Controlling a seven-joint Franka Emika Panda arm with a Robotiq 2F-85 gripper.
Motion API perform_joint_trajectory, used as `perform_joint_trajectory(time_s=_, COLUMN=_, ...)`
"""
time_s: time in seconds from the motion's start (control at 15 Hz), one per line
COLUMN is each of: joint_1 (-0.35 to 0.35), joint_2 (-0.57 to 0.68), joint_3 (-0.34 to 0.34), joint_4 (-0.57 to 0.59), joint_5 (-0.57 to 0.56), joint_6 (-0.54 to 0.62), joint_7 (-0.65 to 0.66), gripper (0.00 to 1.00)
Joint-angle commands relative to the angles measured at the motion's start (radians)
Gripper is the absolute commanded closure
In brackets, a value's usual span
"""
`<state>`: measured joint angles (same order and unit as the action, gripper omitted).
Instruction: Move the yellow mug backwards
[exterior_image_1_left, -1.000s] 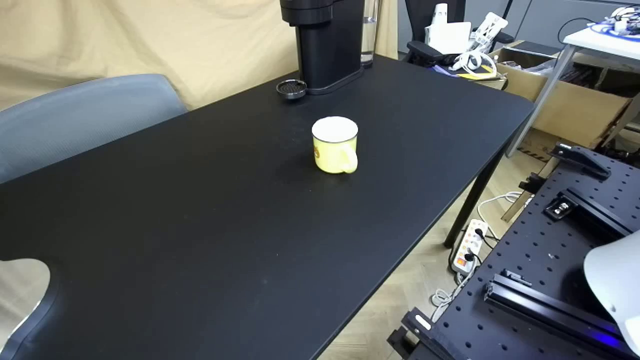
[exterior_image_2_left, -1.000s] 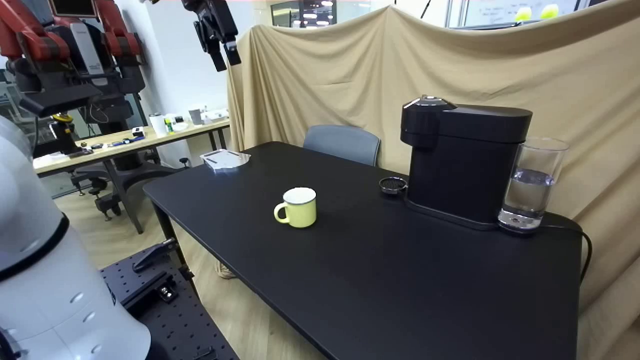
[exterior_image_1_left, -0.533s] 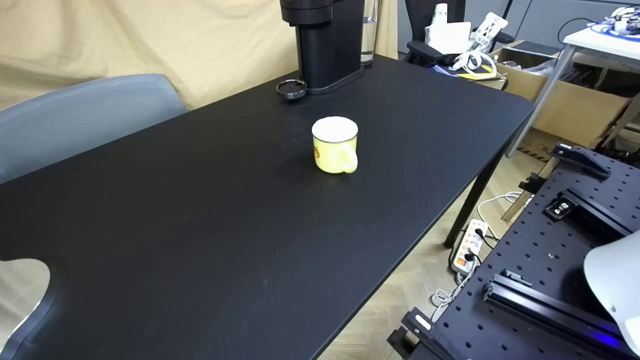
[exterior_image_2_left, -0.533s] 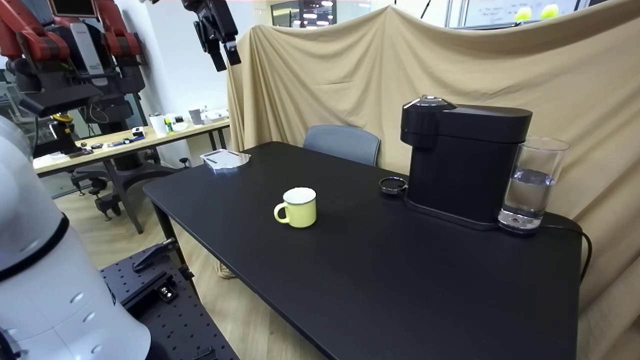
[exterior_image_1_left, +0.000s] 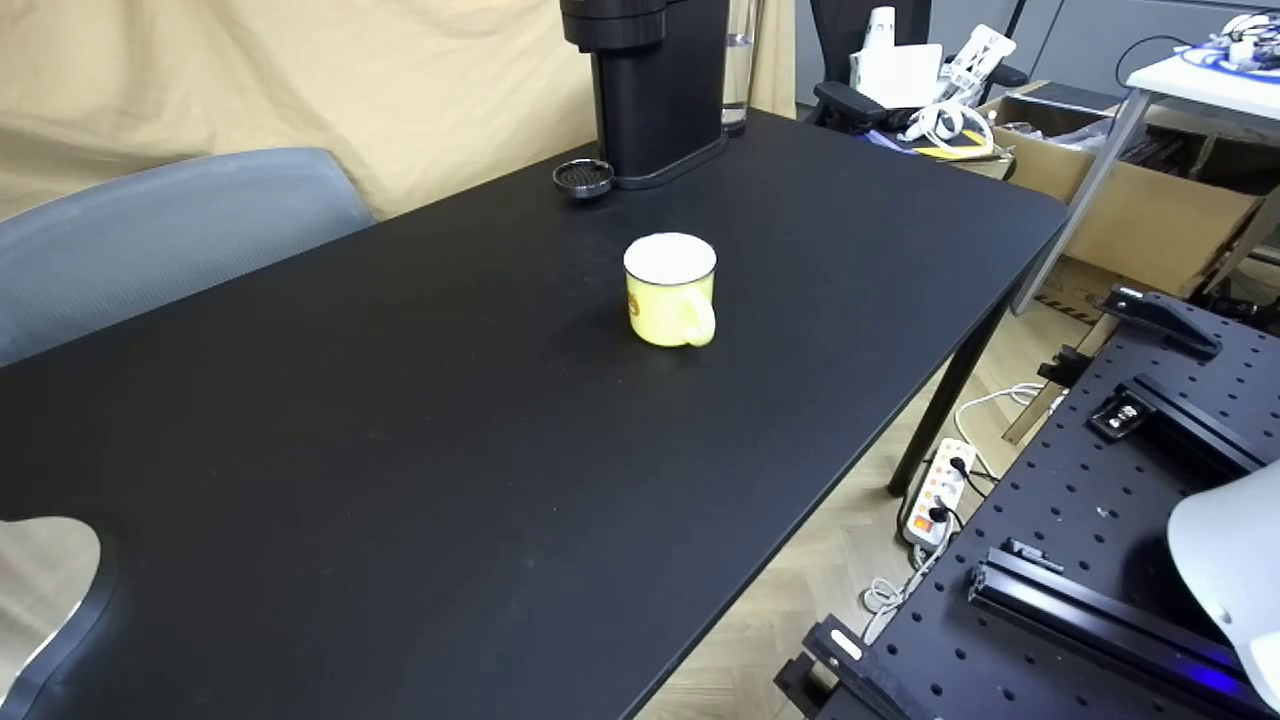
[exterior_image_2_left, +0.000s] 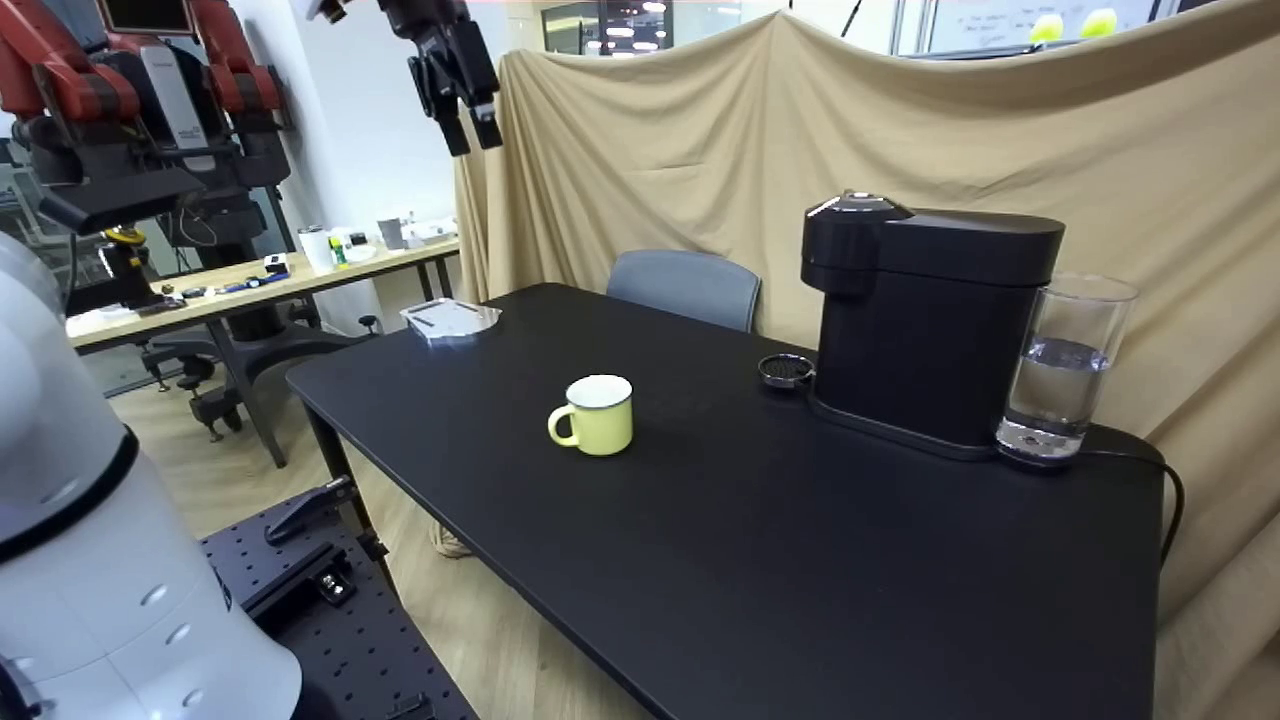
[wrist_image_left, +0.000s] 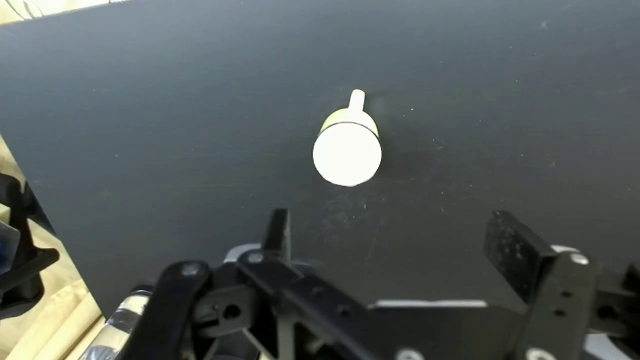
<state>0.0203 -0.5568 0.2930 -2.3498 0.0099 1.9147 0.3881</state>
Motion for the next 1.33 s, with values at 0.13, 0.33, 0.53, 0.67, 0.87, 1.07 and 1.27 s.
perform_joint_trajectory(time_s=0.13, joint_1=0.031, joint_2=0.154, joint_3=-0.095, joint_4=-0.036, joint_5=0.032, joint_6=0.257, joint_7=-0.130, gripper=0.00)
perform_joint_trajectory(time_s=0.33, joint_1=0.000, joint_2=0.237, joint_3=-0.080, joint_4=-0.081, joint_5=-0.015, joint_6=0.430, joint_7=-0.036, gripper=0.00)
perform_joint_trajectory(time_s=0.53, joint_1=-0.018, joint_2=0.313, joint_3=-0.064, joint_4=-0.131, joint_5=-0.061, joint_6=0.585, joint_7=0.086, gripper=0.00)
perform_joint_trajectory(time_s=0.67, joint_1=-0.021, joint_2=0.362, joint_3=-0.059, joint_4=-0.156, joint_5=-0.108, joint_6=0.617, joint_7=0.147, gripper=0.00)
perform_joint_trajectory(time_s=0.87, joint_1=0.010, joint_2=0.374, joint_3=-0.092, joint_4=-0.154, joint_5=-0.078, joint_6=0.599, joint_7=0.084, gripper=0.00)
perform_joint_trajectory(time_s=1.07, joint_1=0.011, joint_2=0.375, joint_3=-0.095, joint_4=-0.152, joint_5=-0.078, joint_6=0.603, joint_7=0.082, gripper=0.00)
perform_joint_trajectory(time_s=1.27, joint_1=0.018, joint_2=0.393, joint_3=-0.097, joint_4=-0.145, joint_5=-0.081, joint_6=0.599, joint_7=0.047, gripper=0.00)
